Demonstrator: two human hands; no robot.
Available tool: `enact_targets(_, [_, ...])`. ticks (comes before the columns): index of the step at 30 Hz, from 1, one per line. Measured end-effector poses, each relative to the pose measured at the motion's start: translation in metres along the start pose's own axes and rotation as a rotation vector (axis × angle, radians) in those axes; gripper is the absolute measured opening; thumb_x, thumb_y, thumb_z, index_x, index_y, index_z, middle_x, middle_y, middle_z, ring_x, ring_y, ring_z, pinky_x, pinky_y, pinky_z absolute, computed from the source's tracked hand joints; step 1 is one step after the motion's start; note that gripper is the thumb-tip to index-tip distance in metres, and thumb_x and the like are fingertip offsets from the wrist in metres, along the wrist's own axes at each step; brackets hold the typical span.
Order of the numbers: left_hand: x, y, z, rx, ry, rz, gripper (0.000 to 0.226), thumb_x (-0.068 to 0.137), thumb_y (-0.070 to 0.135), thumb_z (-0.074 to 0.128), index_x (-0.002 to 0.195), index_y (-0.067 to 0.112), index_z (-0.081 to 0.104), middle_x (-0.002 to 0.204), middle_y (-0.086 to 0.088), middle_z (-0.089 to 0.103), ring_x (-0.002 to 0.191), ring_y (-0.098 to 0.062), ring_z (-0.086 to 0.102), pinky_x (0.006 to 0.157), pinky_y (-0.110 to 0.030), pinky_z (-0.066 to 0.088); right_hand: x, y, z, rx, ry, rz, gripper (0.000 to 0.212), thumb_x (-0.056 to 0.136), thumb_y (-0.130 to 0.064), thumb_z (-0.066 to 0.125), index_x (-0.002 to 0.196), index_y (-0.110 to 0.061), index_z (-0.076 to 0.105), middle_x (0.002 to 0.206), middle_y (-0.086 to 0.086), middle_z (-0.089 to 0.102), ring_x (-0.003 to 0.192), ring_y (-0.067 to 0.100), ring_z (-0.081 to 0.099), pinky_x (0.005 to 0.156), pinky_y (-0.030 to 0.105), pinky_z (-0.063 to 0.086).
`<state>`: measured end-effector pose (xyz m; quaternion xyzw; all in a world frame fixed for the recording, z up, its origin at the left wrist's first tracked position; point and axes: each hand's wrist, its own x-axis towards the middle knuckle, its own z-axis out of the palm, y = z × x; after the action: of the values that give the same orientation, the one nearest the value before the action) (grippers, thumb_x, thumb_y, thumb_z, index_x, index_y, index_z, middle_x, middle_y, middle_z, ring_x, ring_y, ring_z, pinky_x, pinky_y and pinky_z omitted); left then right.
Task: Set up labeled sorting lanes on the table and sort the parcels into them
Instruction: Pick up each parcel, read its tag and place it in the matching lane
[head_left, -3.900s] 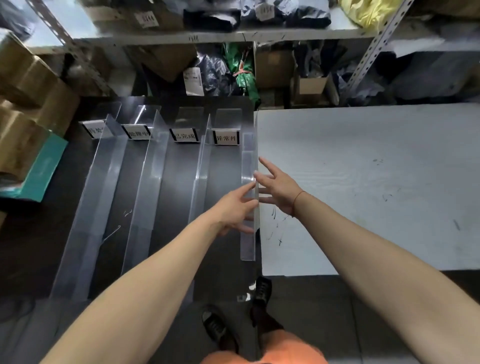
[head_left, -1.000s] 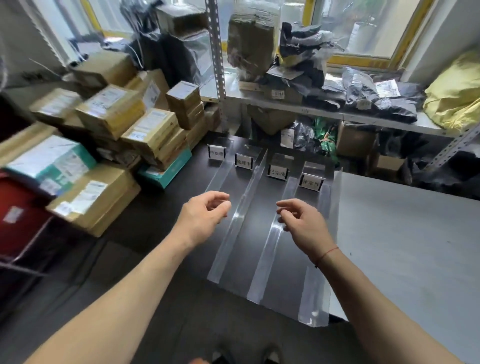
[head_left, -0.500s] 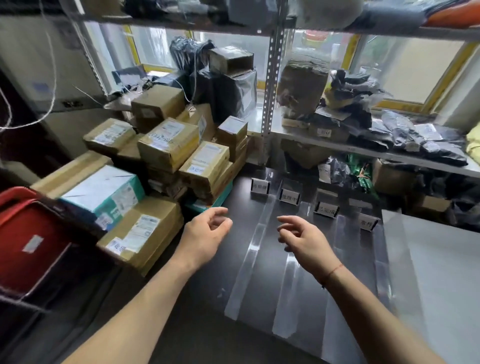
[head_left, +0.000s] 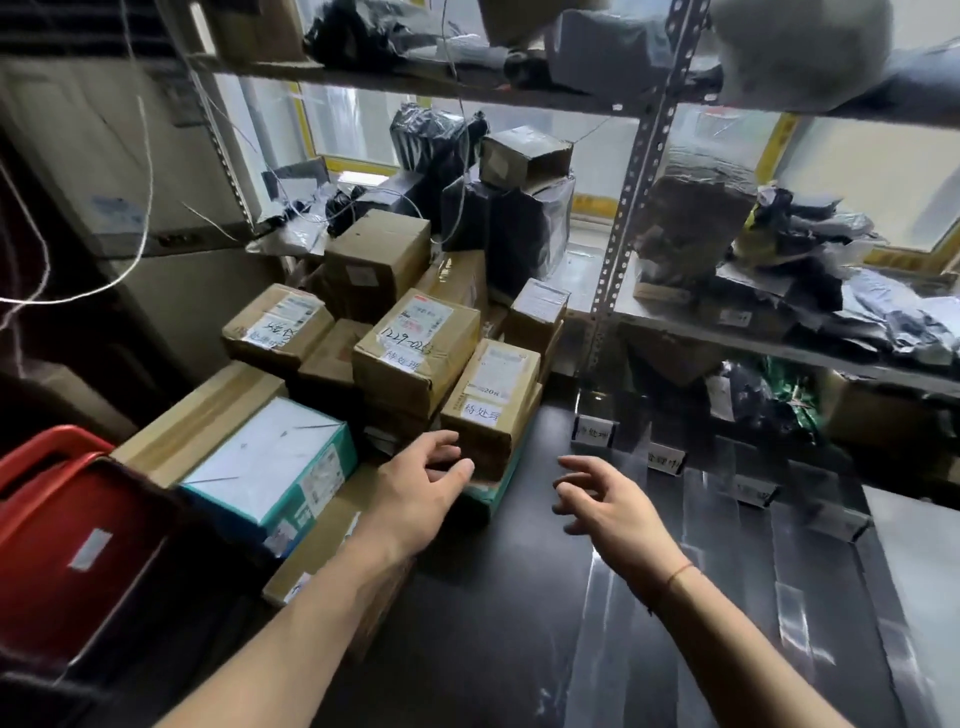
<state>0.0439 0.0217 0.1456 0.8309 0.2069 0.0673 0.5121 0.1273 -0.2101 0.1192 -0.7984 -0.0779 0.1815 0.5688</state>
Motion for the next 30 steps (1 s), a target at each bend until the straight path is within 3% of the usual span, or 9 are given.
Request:
enact_targets(4, [0.020,0.004,-0.037,0.084,0.058,0.007,0.042,0.101,0.036,0.070,0.141,0.034,0.060,0.128,0.017,0.067,0.098,0.012,0.061,0.086,-0.016,0.052,0.036,-0.021,0.032,0.037,-0.066,-0.041,0.027,0.104,-0.020,0.065,0.128,-0.032,0.065,0.113,-0.005,0.076,0.098,0.011,0.075,0.073,0.026,0.060])
enact_targets(9, [0.073,0.007,-0.092,0.149,0.150,0.026,0.042,0.100,0.034,0.071,0.140,0.030,0.063,0.125,0.012,0.069,0.098,0.008,0.063,0.077,-0.003,0.045,0.069,-0.055,0.074,0.051,-0.107,-0.017,0.031,0.104,-0.031,0.065,0.135,-0.030,0.061,0.120,-0.011,0.071,0.105,0.007,0.071,0.076,0.020,0.058])
enact_targets(10, [0.087,0.007,-0.101,0.168,0.179,0.044,0.041,0.098,0.033,0.072,0.139,0.029,0.064,0.122,0.008,0.070,0.097,0.003,0.064,0.078,-0.005,0.045,0.075,-0.065,0.083,0.030,-0.098,-0.027,0.033,0.104,-0.035,0.064,0.137,-0.032,0.059,0.120,-0.012,0.069,0.105,0.005,0.068,0.076,0.017,0.055])
enact_targets(13, [0.133,0.001,-0.119,0.240,0.176,0.081,0.048,0.097,0.038,0.072,0.141,0.023,0.061,0.127,-0.001,0.066,0.113,-0.015,0.063,0.099,-0.029,0.048,0.101,-0.090,0.105,-0.041,-0.050,-0.045,0.035,0.106,-0.043,0.058,0.140,-0.037,0.052,0.119,-0.017,0.062,0.108,0.004,0.061,0.083,0.018,0.046])
enact_targets(16, [0.173,-0.011,-0.131,0.301,0.102,0.044,0.062,0.098,0.047,0.067,0.152,0.021,0.052,0.143,-0.008,0.059,0.130,-0.027,0.057,0.113,-0.043,0.045,0.128,-0.109,0.131,-0.072,0.017,-0.026,0.034,0.108,-0.047,0.051,0.132,-0.028,0.064,0.123,-0.015,0.068,0.117,0.009,0.063,0.099,0.028,0.048])
enact_targets(19, [0.202,-0.022,-0.137,0.279,-0.021,-0.019,0.065,0.101,0.052,0.060,0.158,0.025,0.044,0.153,-0.006,0.055,0.138,-0.027,0.052,0.117,-0.044,0.042,0.155,-0.115,0.152,-0.146,0.092,0.052,0.051,0.104,-0.058,0.046,0.130,-0.020,0.068,0.124,-0.003,0.073,0.115,0.020,0.067,0.107,0.045,0.052])
enact_targets(24, [0.224,-0.035,-0.138,0.143,-0.132,-0.101,0.059,0.106,0.049,0.052,0.159,0.026,0.044,0.156,-0.003,0.053,0.140,-0.024,0.049,0.116,-0.037,0.039,0.168,-0.113,0.173,-0.173,0.128,0.198,0.062,0.098,-0.065,0.046,0.134,-0.018,0.067,0.130,0.005,0.069,0.117,0.028,0.065,0.107,0.050,0.052])
enact_targets(26, [0.227,-0.038,-0.137,0.137,-0.158,-0.099,0.052,0.107,0.049,0.048,0.156,0.029,0.050,0.153,-0.002,0.055,0.136,-0.023,0.051,0.110,-0.035,0.040,0.168,-0.112,0.176,-0.167,0.132,0.203,0.051,0.102,-0.057,0.048,0.133,-0.021,0.065,0.129,0.001,0.069,0.114,0.024,0.065,0.102,0.047,0.055])
enact_targets(30, [0.223,-0.042,-0.136,0.081,-0.167,-0.090,0.047,0.108,0.051,0.046,0.150,0.033,0.056,0.144,0.003,0.062,0.127,-0.020,0.057,0.111,-0.041,0.048,0.164,-0.113,0.179,-0.079,0.126,0.165,0.031,0.108,-0.040,0.052,0.131,-0.022,0.065,0.121,-0.006,0.067,0.099,0.006,0.062,0.071,0.018,0.048])
